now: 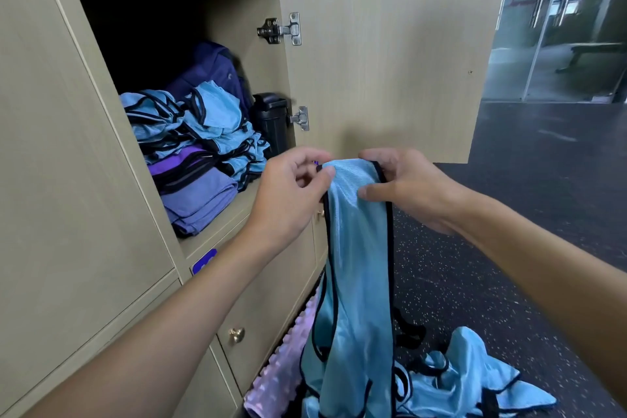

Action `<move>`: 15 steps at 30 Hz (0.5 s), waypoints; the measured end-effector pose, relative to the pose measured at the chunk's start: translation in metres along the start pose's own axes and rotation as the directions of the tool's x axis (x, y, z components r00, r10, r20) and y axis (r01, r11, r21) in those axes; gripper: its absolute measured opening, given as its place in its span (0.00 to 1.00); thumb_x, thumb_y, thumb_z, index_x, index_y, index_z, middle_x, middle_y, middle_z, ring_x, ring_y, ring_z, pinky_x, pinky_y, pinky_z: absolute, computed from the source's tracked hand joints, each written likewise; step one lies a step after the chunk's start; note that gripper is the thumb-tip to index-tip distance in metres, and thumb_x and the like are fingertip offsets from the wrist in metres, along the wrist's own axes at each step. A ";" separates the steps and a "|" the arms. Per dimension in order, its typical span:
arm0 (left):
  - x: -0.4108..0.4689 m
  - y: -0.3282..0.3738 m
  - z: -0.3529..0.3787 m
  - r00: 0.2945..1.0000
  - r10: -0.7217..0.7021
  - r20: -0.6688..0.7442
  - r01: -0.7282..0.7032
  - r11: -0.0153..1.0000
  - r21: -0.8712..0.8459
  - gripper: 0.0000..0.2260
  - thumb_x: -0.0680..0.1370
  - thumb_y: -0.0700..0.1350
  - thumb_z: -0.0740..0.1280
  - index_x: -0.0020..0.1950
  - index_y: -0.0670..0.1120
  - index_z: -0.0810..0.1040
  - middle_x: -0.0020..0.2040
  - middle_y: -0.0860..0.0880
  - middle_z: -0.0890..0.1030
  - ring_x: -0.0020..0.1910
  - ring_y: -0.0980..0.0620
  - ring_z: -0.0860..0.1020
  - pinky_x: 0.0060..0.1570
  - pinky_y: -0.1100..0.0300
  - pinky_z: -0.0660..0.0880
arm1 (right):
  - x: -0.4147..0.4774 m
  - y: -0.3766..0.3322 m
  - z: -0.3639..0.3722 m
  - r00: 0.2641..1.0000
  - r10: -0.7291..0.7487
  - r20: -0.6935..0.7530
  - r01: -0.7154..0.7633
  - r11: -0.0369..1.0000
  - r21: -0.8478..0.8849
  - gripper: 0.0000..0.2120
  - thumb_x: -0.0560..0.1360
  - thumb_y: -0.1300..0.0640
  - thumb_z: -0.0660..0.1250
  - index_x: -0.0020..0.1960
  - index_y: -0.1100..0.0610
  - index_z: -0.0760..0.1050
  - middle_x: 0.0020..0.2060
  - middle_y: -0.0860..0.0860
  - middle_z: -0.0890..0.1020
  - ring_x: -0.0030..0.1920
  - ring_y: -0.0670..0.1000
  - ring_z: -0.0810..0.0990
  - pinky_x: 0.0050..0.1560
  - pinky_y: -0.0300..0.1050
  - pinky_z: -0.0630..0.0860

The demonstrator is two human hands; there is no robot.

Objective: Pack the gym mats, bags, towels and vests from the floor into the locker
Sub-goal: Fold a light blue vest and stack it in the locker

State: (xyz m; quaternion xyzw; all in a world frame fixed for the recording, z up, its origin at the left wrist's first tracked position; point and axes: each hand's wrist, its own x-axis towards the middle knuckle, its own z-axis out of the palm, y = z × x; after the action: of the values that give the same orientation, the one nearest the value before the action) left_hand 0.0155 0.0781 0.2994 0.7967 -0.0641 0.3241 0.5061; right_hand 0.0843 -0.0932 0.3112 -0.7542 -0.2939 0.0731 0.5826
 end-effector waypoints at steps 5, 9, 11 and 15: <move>-0.003 -0.004 0.001 0.997 -0.005 0.078 0.005 1.000 0.003 0.09 0.80 0.37 0.67 0.47 0.52 0.78 0.37 0.41 0.75 0.36 0.51 0.73 0.38 0.52 0.73 | 0.001 0.000 0.000 0.993 -0.075 -0.097 0.068 0.995 -0.073 0.13 0.76 0.69 0.70 0.53 0.53 0.78 0.45 0.58 0.84 0.41 0.51 0.80 0.48 0.45 0.77; -0.007 -0.002 0.002 0.980 -0.087 0.181 0.098 0.994 -0.057 0.13 0.76 0.36 0.72 0.58 0.48 0.77 0.45 0.43 0.80 0.34 0.51 0.80 0.37 0.61 0.78 | 0.003 -0.001 -0.001 0.974 -0.108 -0.200 0.110 0.994 -0.004 0.14 0.77 0.68 0.69 0.56 0.52 0.76 0.36 0.51 0.80 0.38 0.50 0.77 0.44 0.46 0.75; -0.007 0.000 0.002 0.973 -0.108 0.204 0.122 0.991 -0.061 0.17 0.75 0.38 0.75 0.60 0.48 0.76 0.47 0.42 0.83 0.37 0.53 0.81 0.39 0.66 0.77 | 0.004 -0.002 -0.001 0.967 -0.111 -0.230 0.118 0.993 0.018 0.13 0.77 0.67 0.69 0.56 0.52 0.76 0.37 0.51 0.82 0.38 0.50 0.79 0.46 0.48 0.77; -0.010 0.004 0.007 0.953 -0.114 0.280 0.136 0.989 -0.062 0.22 0.71 0.43 0.78 0.61 0.50 0.73 0.47 0.47 0.84 0.44 0.55 0.82 0.46 0.66 0.77 | 0.004 -0.004 0.000 0.965 -0.118 -0.236 0.132 0.990 0.044 0.12 0.75 0.66 0.71 0.52 0.51 0.76 0.42 0.63 0.83 0.38 0.54 0.78 0.46 0.51 0.78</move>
State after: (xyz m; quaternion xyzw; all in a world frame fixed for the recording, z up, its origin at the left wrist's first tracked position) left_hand 0.0093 0.0677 0.2946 0.8154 -0.0962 0.1745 0.5436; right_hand 0.0862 -0.0905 0.3162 -0.7200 -0.2682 -0.0441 0.6386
